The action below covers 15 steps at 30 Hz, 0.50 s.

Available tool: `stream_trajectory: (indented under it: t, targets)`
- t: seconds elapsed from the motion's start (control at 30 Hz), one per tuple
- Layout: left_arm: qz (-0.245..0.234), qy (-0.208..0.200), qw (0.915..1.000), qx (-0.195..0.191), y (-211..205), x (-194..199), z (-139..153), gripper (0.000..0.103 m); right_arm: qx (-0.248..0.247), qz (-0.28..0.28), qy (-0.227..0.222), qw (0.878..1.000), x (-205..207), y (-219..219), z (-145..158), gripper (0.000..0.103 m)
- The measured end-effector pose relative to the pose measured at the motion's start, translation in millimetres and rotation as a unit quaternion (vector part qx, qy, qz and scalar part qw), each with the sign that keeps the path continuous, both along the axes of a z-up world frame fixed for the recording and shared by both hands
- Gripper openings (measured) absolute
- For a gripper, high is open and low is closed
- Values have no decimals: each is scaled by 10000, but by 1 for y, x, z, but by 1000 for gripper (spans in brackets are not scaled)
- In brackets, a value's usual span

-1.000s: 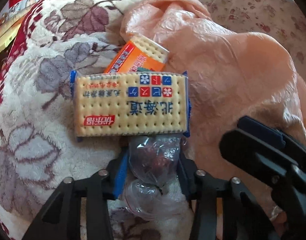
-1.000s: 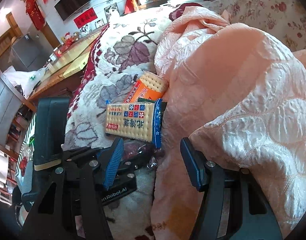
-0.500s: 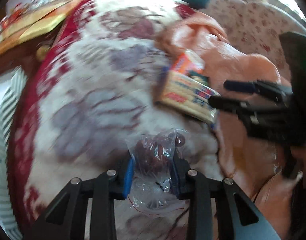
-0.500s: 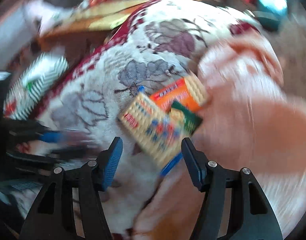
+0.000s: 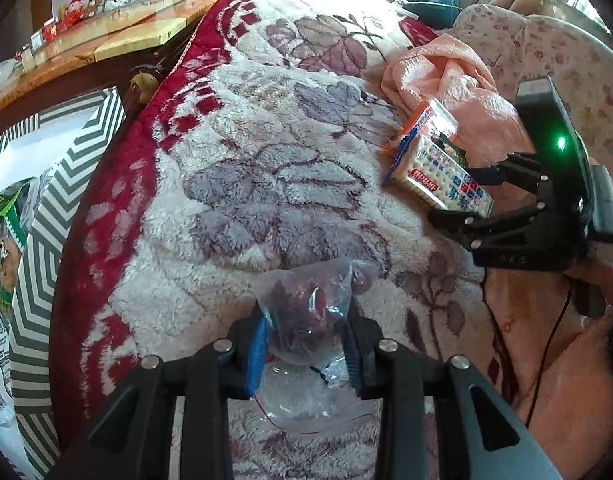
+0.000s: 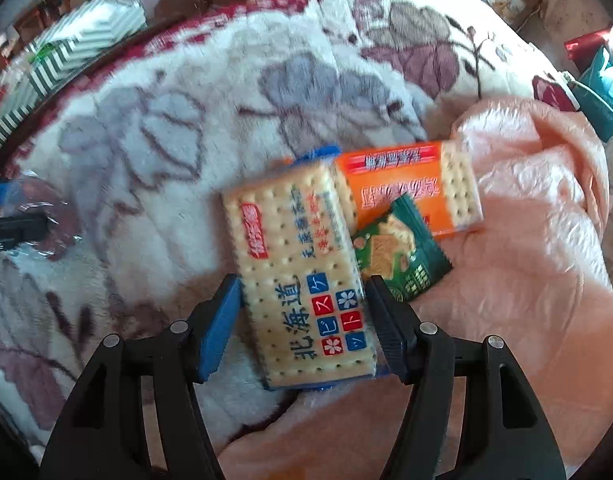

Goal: Organize snacks
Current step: 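Grasp the clear dried-fruit bag with the left gripper while the right gripper grasps the blue-edged cracker pack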

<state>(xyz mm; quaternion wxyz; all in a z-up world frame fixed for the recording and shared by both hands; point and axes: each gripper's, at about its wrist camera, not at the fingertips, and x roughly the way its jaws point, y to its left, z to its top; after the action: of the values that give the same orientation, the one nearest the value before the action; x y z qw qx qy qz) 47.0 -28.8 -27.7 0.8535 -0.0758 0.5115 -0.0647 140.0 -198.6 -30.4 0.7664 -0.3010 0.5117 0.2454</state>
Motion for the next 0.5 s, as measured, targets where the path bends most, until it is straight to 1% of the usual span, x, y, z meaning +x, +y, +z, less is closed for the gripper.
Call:
stream_trajectory:
  t: [0.03,0.07,0.1,0.13,0.17,0.2,0.27,0.33,0.37,0.4,0.43,0.47,0.5]
  targets:
    - [49,-7,10000,-16,0,1,-1,41,-53,27,-71,10000,-1,2,-3,64]
    - [115,-6,9999,-7,1,2,-2,54,-76,18,-143,9999,-3,4,-3,64]
    - [176,-2,9998,42,1,4,-4,74,-80,-12,-155,9998,-4,4,-3,60]
    - [195,43,9998,99,1,5,-7,81,-44,-57,-141,9999,-4,4,-2,60]
    - [177,113,9997,122,0,7,-12,86,24,-139,-119,9998,-4,1,-1,60]
    - [158,76,9998,101,0,7,-14,87,128,-291,-78,9995,-3,-2,1,59]
    - [135,-27,9998,122,0,5,-14,87,272,-518,-18,9983,-4,-8,2,59]
    - [127,-57,9999,66,2,4,-13,82,404,-672,-59,9969,-6,-11,7,59]
    - [119,-94,9999,20,3,3,-12,75,496,-732,-112,9960,-8,-12,12,59]
    - [93,-132,9999,0,4,2,-11,65,606,-782,-146,9950,-11,-14,17,58]
    - [32,-155,9999,-30,3,1,-9,60,837,-873,-147,9925,-15,-17,26,58]
    - [2,-178,9998,-8,2,-1,-7,49,1037,-941,-107,9901,-18,-19,30,58]
    - [-65,-191,9998,-63,0,-2,-4,42,1277,-1017,-42,9866,-21,-21,35,57]
